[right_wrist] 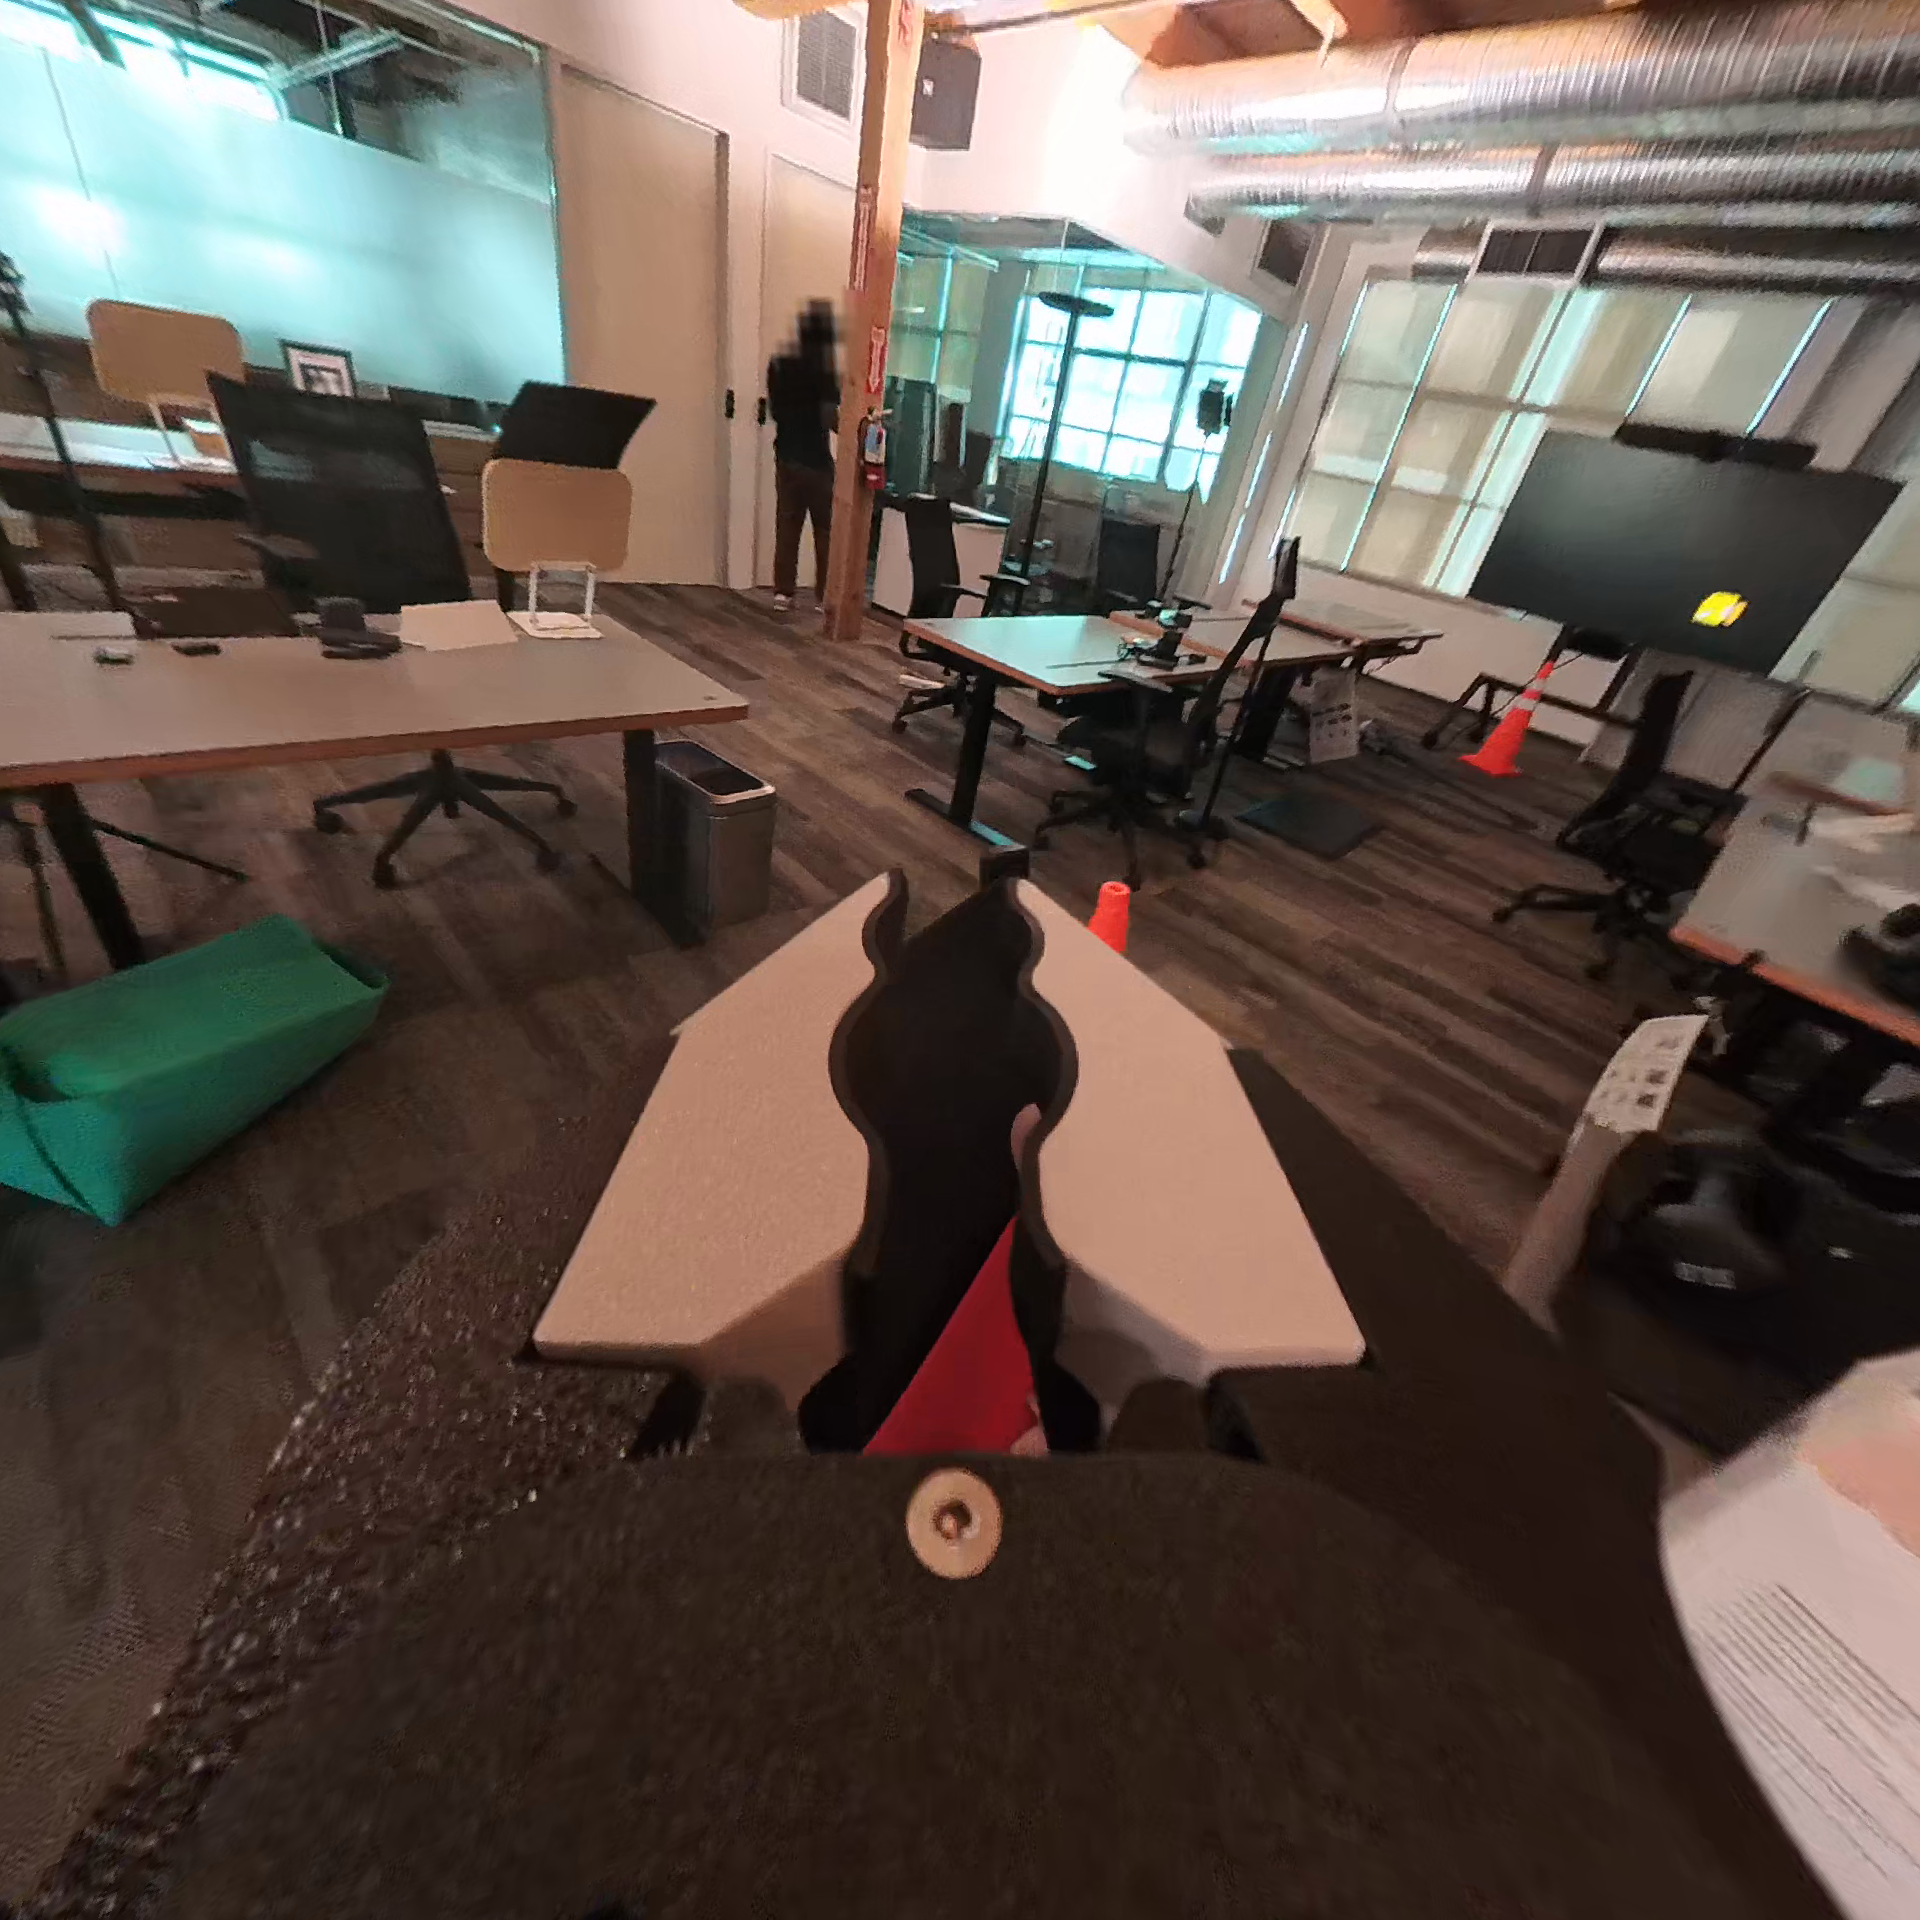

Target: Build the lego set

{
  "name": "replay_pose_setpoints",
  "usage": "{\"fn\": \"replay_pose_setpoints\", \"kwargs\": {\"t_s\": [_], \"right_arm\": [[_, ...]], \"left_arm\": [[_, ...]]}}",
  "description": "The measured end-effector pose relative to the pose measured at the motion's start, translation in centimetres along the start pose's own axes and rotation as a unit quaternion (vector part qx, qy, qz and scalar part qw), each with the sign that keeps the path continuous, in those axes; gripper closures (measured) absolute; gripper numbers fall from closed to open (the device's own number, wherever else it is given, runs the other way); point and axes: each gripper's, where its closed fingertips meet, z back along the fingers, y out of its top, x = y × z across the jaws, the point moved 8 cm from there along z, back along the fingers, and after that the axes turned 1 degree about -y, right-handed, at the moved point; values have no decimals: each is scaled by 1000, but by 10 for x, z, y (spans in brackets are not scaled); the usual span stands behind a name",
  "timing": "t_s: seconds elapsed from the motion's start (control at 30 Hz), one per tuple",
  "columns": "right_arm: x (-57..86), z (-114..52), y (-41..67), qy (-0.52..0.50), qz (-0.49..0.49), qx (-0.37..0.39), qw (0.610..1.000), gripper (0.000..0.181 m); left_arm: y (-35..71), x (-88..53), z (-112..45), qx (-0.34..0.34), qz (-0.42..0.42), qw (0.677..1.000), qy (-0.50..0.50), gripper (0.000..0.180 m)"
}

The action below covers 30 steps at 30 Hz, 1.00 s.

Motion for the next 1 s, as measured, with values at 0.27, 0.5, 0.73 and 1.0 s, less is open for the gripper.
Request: {"fn": "replay_pose_setpoints", "kwargs": {"t_s": [0.27, 0.5, 0.73, 1.0], "right_arm": [[58, -78, -3, 36, -44, 9, 998, 144], [113, -25, -37, -57, -65, -56, 995, 118], [147, 60, -54, -293, -90, -85, 948, 134], [180, 81, -24, -442, -48, -131, 886, 181]], "left_arm": [[-1, -27, -133, -82, -108, 989, -52, 172], [-20, -3, -296, -71, -107, 967, -220, 173], [-61, 41, -450, -22, -49, 929, -366, 166], [-139, 74, -531, -55, 54, 882, -464, 180]]}}
